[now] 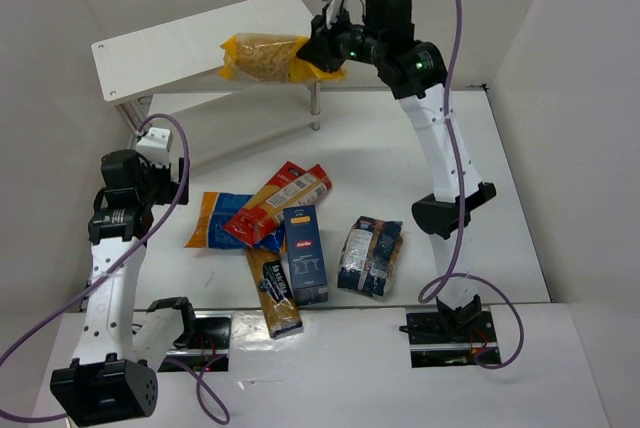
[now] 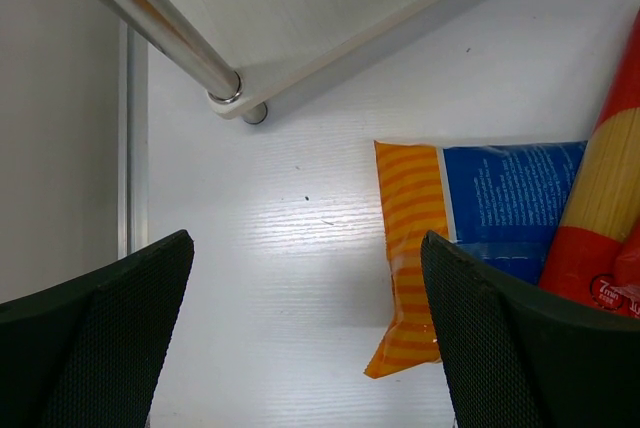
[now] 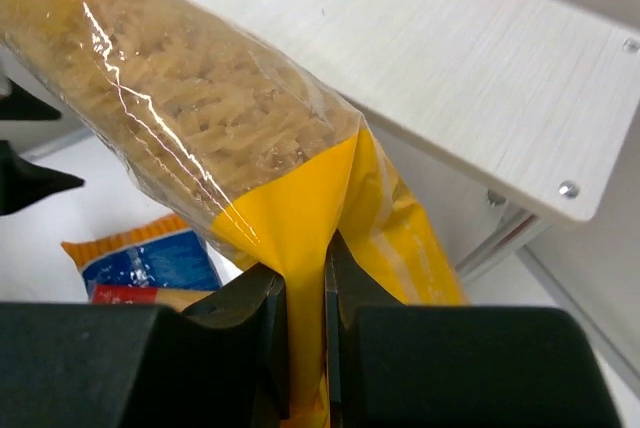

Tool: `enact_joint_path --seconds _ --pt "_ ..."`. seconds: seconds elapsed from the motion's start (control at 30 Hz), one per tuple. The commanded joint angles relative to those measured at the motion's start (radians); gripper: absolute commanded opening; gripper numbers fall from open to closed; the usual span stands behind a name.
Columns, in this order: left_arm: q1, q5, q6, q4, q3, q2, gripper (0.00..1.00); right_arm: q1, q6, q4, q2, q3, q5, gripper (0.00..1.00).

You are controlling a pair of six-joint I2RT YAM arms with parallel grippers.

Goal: Place and organize the pasta boxes and bags onto the shelf

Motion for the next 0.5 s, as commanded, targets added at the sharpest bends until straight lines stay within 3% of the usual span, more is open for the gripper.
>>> enact_joint_path --seconds 0.0,0.3,0.47 --pt "0.006 0.012 -0.014 0.030 -0.006 0.003 1.00 -0.005 0.035 0.137 -0.054 0.156 -0.137 0.00" --pt "0.024 0.032 -0.005 0.039 -0.016 -0.006 1.00 -0.005 -0.007 0.212 0.015 0.332 -0.048 0.00" --pt "0.024 0.032 0.004 0.039 -0.016 -0.006 1.00 -0.005 -0.028 0.272 0.069 0.332 0.064 0.00"
